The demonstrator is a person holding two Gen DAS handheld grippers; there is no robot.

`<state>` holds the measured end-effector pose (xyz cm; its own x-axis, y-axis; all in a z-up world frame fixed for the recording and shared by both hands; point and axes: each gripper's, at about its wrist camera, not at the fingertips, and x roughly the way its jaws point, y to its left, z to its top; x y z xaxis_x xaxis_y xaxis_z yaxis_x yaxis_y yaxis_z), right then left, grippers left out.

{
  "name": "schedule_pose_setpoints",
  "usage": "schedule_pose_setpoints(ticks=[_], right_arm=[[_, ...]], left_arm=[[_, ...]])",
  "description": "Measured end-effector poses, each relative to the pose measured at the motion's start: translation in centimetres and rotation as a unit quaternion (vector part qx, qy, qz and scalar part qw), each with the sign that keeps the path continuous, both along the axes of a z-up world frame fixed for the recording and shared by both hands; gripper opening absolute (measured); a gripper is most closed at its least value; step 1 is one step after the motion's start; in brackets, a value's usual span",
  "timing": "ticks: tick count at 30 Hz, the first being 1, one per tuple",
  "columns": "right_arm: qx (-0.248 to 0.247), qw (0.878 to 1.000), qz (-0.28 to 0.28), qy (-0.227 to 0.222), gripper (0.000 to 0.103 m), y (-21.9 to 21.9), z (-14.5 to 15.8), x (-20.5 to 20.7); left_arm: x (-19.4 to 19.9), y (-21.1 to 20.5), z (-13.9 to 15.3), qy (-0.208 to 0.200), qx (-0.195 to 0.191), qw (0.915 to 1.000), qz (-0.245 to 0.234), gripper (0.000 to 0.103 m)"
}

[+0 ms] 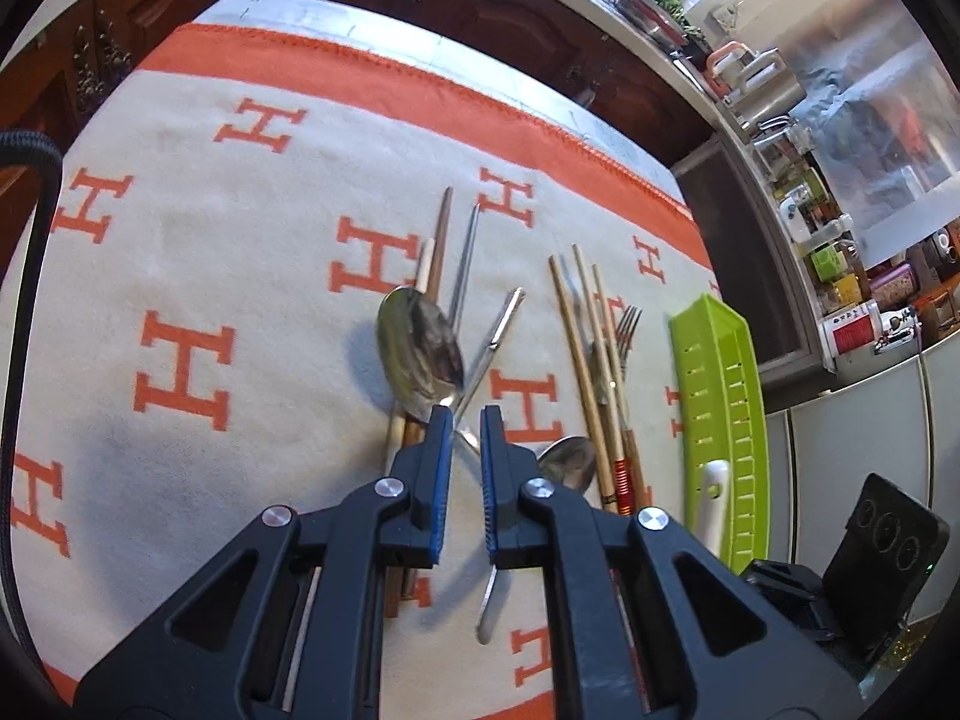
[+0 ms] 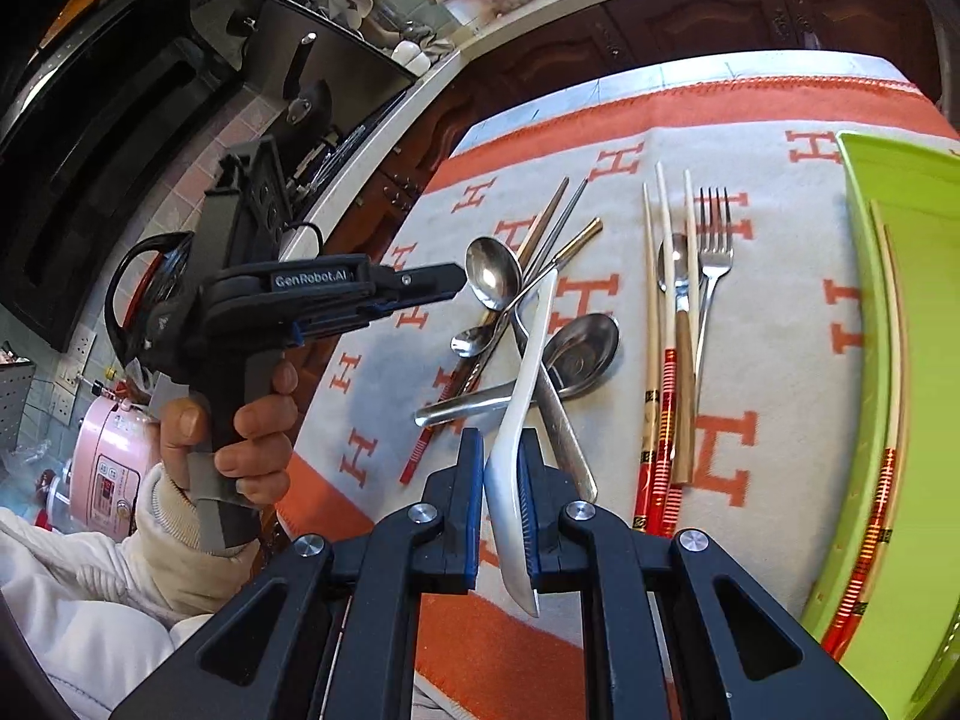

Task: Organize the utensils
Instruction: 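Close the right tool on the white ceramic spoon while the left tool approaches the metal spoons, then grasp a thin steel utensil with the left tool while the right tool holds the white spoon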

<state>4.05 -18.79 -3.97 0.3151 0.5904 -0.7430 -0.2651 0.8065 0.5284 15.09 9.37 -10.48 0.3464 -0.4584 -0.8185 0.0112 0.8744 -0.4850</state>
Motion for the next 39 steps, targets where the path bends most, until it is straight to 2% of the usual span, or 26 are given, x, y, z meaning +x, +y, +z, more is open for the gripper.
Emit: schedule_pose_setpoints(ticks=[9,16,21,28,34,39], right_arm=[[0.009,1.000,0.005,0.008,0.011,0.6,-0.5,0.1],[0.010,1.000,0.001,0.015,0.011,0.7,-1.4,0.6],[0.013,1.000,-0.002,0.025,0.011,0.6,-2.0,0.6],[0.015,1.000,-0.006,0.023,0.011,0.6,-2.2,0.7],[0.023,0.999,-0.010,0.028,0.011,0.2,-2.5,0.8],[0.025,0.999,-0.008,0.028,0.011,0.4,-2.7,0.8]], left_arm=[[0.4,-1.0,-2.5,0.016,0.008,0.9992,-0.036,0.005],[-0.5,-3.3,-2.4,-0.027,0.066,0.9941,-0.082,0.005],[-0.8,-4.5,-2.2,-0.039,0.087,0.9881,-0.121,0.005],[-0.6,-4.8,-2.3,-0.039,0.115,0.9837,-0.132,0.005],[-0.8,-4.7,-1.2,-0.064,0.139,0.9790,-0.135,0.005],[-0.4,-4.9,-2.1,-0.048,0.154,0.9758,-0.148,0.005]])
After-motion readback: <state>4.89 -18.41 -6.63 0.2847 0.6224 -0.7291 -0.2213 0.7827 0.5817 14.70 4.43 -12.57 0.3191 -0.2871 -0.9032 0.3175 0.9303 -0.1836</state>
